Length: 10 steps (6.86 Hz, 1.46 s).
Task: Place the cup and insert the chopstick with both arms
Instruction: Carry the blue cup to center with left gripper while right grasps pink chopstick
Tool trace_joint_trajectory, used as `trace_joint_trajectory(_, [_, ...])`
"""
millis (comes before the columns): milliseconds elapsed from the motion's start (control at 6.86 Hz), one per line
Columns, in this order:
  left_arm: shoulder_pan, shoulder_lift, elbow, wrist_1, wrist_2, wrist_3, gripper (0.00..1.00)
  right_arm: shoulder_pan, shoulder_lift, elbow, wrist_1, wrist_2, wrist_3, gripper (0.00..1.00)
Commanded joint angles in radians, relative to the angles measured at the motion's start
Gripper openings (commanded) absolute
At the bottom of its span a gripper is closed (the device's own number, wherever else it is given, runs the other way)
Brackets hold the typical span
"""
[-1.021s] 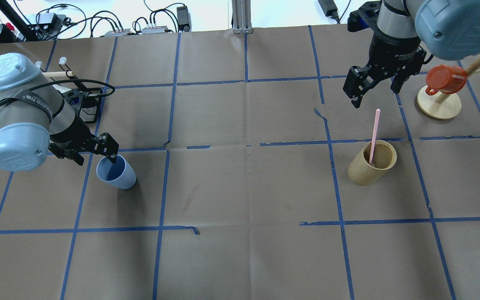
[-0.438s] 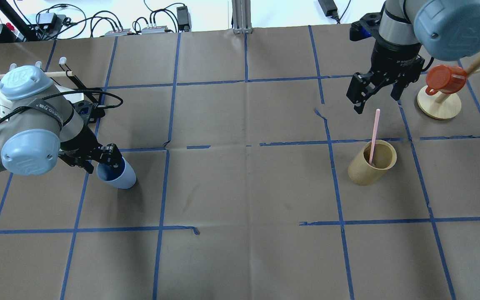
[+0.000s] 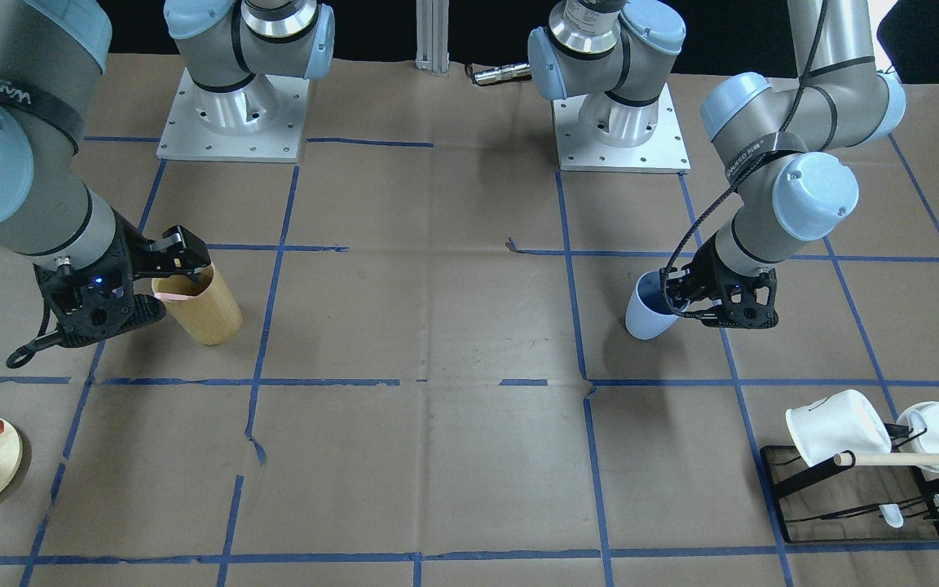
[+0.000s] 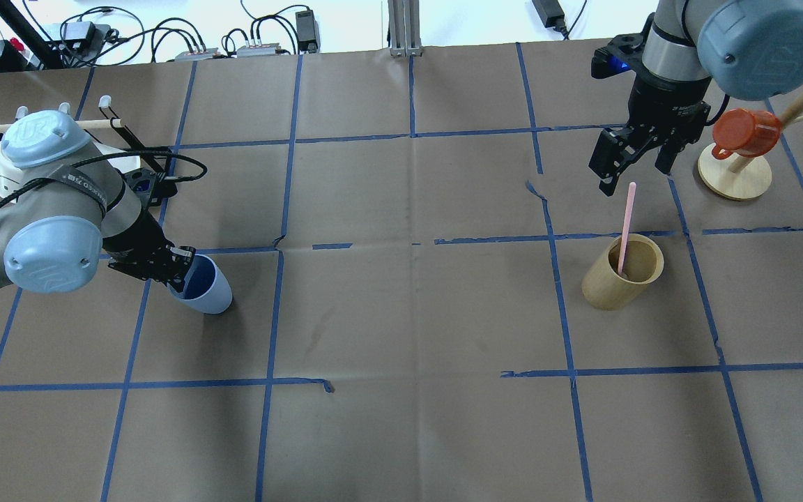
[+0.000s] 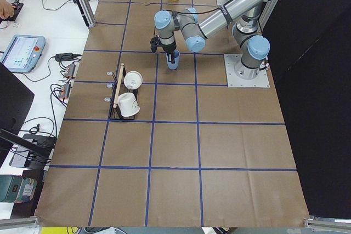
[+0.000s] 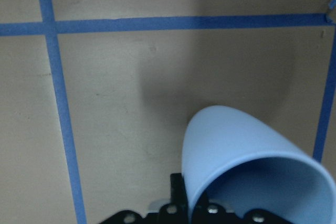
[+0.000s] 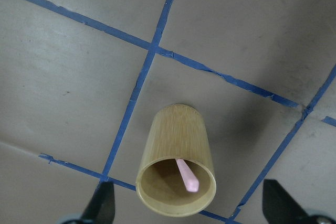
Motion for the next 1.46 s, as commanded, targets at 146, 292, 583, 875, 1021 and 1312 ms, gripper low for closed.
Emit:
trace_joint_trajectory(146, [-0.093, -0.007, 0.101, -0.042, -0.029, -0.144, 0.0, -0.002, 0.044, -0.001, 0.015, -0.01, 0.103, 1.0])
trace_joint_trajectory(292, [-0.205, -0.024, 0.16, -0.067, -0.03, -0.25, 0.0, -0.002, 0.045, 0.007, 0.027, -0.009, 0.114, 1.0])
trace_joint_trajectory(583, [-0.433, -0.116, 0.246, -0.011, -0.056, -0.567, 0.0, -0.002, 0.044, 0.023, 0.047, -0.015, 0.135, 1.0])
trace_joint_trajectory(875, [-0.618, -0.246, 0.359, 0.059, -0.064, -0.63, 0.0, -0.002, 0.045, 0.023, 0.046, -0.015, 0.134, 0.99])
trace_joint_trajectory(1021, [-0.631, -0.28, 0.379, 0.062, -0.053, -0.63, 0.0, -0.002, 0.045, 0.023, 0.04, -0.014, 0.135, 0.93])
trace_joint_trajectory(1312, [-0.628, -0.282, 0.381, 0.065, -0.049, -0.625, 0.0, -0.002, 0.047, 0.023, 0.029, -0.014, 0.135, 0.62])
